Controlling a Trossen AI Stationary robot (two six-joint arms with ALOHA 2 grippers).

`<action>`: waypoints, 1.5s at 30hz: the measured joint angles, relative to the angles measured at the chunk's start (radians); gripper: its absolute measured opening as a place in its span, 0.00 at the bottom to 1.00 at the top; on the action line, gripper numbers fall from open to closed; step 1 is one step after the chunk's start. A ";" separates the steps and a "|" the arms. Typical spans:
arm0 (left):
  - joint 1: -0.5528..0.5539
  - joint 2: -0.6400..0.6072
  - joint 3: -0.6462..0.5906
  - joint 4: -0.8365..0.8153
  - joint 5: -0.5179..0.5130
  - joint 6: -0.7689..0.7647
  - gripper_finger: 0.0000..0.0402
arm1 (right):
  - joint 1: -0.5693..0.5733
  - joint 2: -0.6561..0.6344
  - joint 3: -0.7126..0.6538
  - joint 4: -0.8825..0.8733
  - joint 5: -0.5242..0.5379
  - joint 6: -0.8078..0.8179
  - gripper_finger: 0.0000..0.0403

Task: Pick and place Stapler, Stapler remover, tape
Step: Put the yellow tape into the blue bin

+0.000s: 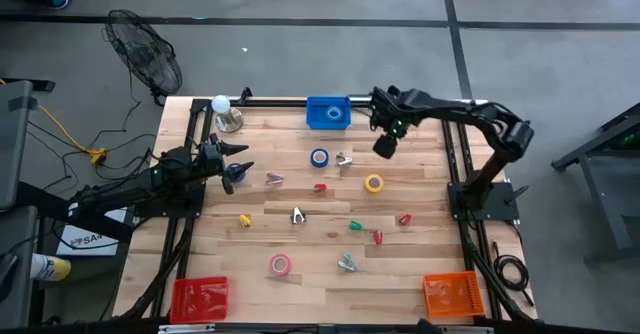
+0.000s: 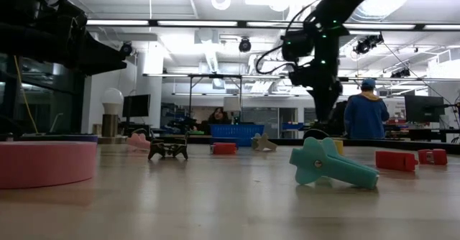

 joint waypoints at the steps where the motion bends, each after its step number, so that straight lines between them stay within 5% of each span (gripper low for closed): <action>1: 0.000 0.000 0.000 0.000 0.000 0.000 0.65 | 0.011 -0.010 -0.023 0.006 -0.003 0.011 0.49; 24: 0.000 0.000 0.000 0.000 -0.007 -0.015 0.65 | 0.248 -0.017 -0.153 0.160 -0.123 0.285 0.49; 45: 0.000 0.000 0.000 0.000 -0.007 -0.022 0.65 | 0.314 -0.015 -0.245 0.247 -0.068 0.381 0.46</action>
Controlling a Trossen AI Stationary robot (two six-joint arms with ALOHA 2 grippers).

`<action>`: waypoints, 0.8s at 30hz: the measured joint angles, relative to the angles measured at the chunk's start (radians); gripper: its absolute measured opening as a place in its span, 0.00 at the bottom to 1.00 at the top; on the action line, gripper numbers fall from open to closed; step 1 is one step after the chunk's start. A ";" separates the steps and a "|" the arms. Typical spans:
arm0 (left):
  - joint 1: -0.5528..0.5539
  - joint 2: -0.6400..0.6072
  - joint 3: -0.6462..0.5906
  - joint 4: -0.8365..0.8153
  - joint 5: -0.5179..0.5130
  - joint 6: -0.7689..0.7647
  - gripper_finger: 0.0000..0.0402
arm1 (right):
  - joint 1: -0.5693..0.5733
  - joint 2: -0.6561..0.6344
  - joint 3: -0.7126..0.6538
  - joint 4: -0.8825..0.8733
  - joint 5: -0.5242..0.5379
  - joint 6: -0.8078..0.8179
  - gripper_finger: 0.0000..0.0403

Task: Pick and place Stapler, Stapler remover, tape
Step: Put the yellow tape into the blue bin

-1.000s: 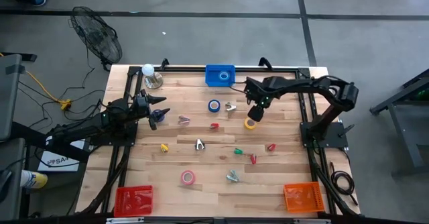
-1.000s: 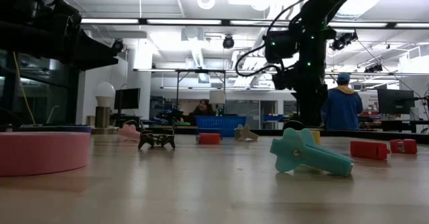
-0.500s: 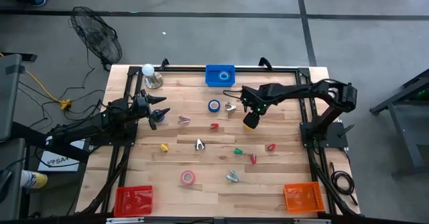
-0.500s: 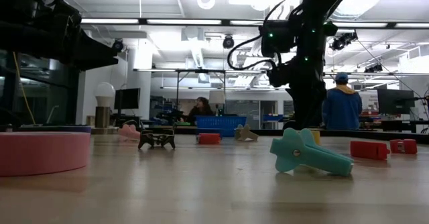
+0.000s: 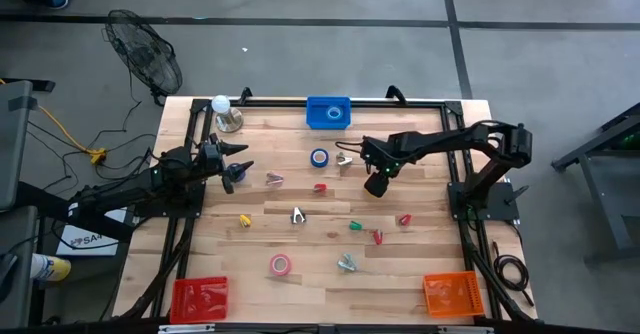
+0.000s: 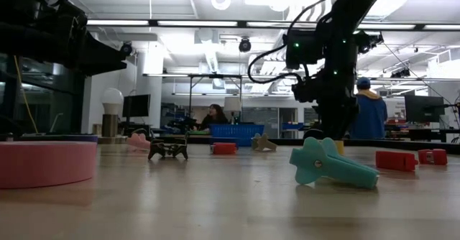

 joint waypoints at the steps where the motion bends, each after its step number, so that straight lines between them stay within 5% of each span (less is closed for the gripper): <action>1: 0.000 0.000 0.000 0.000 0.000 0.000 0.65 | 0.000 0.000 0.000 0.002 0.000 0.000 0.45; 16: 0.000 0.000 0.000 0.000 0.000 0.000 0.65 | -0.029 0.000 0.026 0.008 -0.042 -0.067 0.08; 24: 0.000 0.000 0.000 0.000 0.000 0.000 0.65 | -0.080 0.000 0.176 0.034 -0.017 -0.224 0.06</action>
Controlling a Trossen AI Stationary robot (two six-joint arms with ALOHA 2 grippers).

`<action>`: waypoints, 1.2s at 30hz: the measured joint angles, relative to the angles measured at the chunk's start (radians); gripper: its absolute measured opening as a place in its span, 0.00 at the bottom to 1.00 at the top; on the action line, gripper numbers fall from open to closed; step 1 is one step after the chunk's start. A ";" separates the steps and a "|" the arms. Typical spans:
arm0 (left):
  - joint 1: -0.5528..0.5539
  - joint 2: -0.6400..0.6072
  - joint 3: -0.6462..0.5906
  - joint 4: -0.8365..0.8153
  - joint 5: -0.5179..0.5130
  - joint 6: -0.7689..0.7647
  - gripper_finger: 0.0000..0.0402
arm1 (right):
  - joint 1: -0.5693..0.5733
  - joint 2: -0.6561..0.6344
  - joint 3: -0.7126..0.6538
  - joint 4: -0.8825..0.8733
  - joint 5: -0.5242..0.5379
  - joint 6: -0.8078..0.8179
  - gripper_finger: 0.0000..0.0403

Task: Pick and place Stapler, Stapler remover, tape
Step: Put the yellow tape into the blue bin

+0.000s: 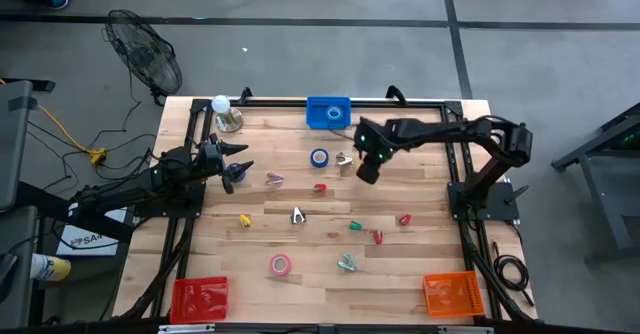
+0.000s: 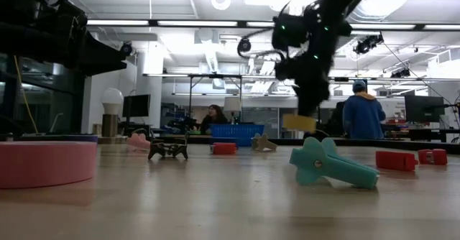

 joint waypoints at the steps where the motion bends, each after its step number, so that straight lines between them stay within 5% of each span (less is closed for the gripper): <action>1: 0.000 0.000 0.000 0.000 0.000 0.000 0.65 | -0.012 0.000 0.020 0.012 0.007 -0.019 0.06; 14: 0.000 0.000 0.000 0.000 0.000 0.000 0.65 | -0.163 0.022 0.177 0.262 -0.006 -0.274 0.06; 36: 0.000 0.000 0.000 0.000 -0.002 0.000 0.65 | -0.270 0.642 0.905 -0.019 -0.083 -0.519 0.06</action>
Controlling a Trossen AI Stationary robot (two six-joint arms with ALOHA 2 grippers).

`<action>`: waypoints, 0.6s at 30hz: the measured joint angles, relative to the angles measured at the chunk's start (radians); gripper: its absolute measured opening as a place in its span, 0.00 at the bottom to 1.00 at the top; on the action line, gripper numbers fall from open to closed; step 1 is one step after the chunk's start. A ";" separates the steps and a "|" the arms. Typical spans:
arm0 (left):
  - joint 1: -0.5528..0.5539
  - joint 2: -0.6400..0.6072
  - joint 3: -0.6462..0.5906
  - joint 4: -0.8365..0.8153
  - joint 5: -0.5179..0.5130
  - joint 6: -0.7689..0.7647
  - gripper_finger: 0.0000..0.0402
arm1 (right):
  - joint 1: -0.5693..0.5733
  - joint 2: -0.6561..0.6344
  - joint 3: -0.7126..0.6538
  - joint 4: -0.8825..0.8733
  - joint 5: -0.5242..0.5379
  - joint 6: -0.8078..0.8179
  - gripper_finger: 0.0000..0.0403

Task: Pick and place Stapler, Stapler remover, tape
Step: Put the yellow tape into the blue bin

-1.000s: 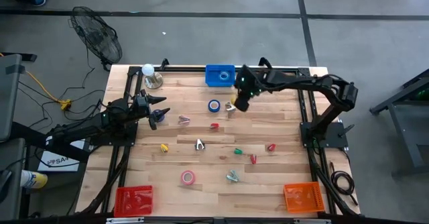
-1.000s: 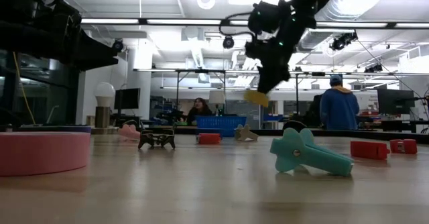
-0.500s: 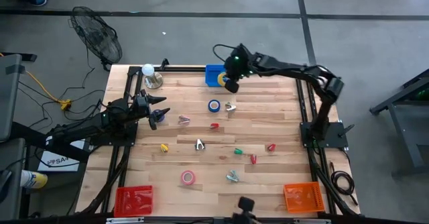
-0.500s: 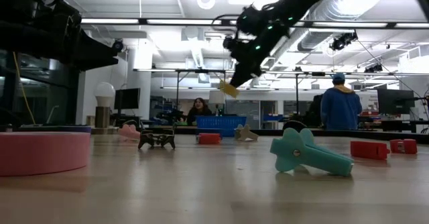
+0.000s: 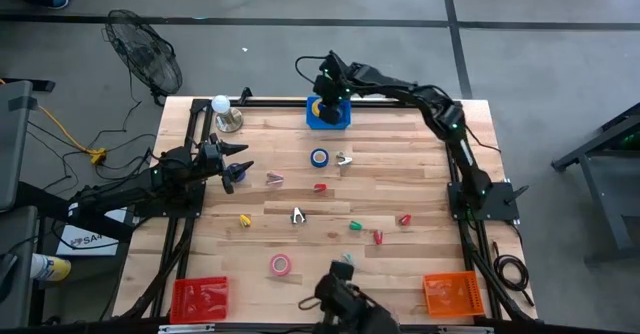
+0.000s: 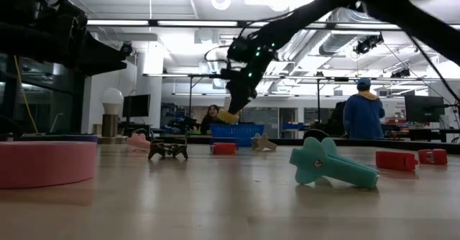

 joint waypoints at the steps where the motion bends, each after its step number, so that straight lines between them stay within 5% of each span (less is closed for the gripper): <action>1: 0.000 0.000 0.000 0.000 0.000 0.000 0.65 | -0.002 0.017 0.014 -0.001 -0.007 -0.004 0.06; 18: 0.000 0.000 0.000 0.000 -0.001 0.000 0.65 | -0.006 0.076 0.021 0.041 -0.107 -0.015 0.06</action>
